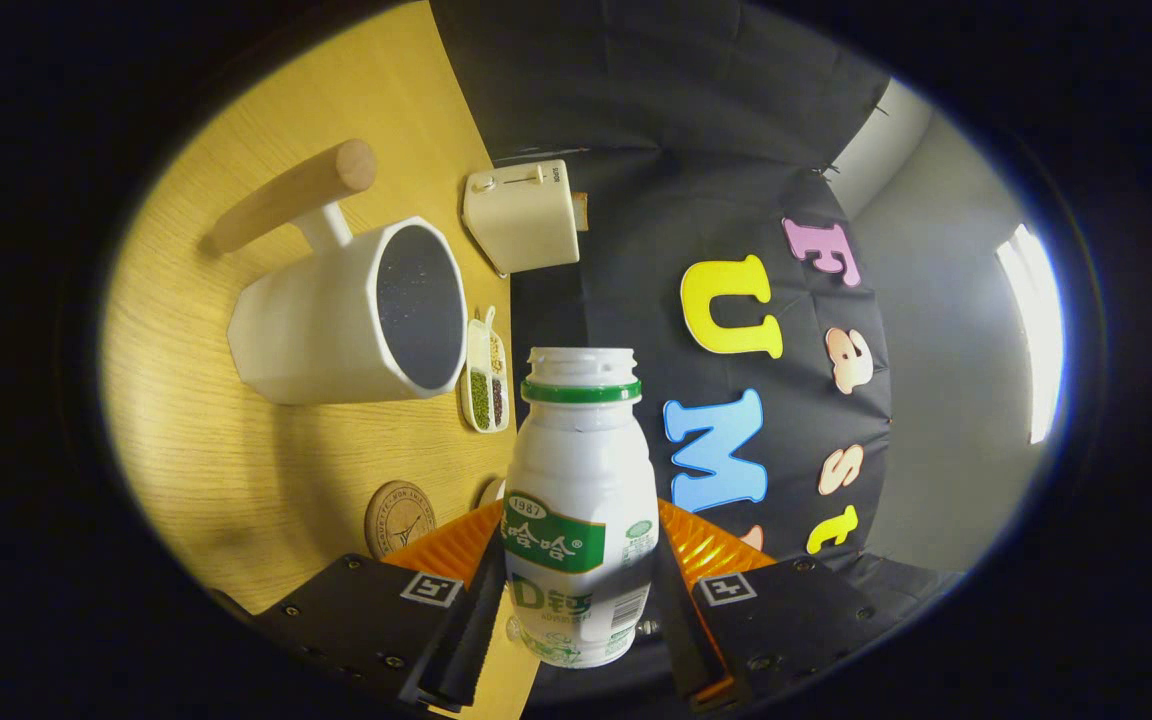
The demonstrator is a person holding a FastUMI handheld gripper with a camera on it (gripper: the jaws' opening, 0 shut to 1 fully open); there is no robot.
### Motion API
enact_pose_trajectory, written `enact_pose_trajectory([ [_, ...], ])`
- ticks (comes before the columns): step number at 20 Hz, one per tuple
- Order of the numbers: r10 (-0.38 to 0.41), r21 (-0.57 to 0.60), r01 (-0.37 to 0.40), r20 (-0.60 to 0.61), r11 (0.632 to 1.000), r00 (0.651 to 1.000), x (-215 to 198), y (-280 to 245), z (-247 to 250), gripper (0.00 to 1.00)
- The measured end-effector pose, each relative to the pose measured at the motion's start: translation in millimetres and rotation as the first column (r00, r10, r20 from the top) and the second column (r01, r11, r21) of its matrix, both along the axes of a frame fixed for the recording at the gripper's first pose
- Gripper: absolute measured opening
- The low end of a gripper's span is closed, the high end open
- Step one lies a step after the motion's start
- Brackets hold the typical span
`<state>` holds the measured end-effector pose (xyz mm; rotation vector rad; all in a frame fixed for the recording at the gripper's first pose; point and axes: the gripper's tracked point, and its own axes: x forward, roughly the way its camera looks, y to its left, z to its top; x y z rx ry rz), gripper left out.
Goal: Take the bottle from table, then pour the juice into the cup, finally place the bottle on the coaster
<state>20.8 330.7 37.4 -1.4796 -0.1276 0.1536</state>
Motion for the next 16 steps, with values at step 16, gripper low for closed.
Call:
enact_pose_trajectory([
  [16, -0.014, -0.130, 0.017, 0.020, 0.991, 1.000, -2.6, 6.3, 6.4, 0.71],
])
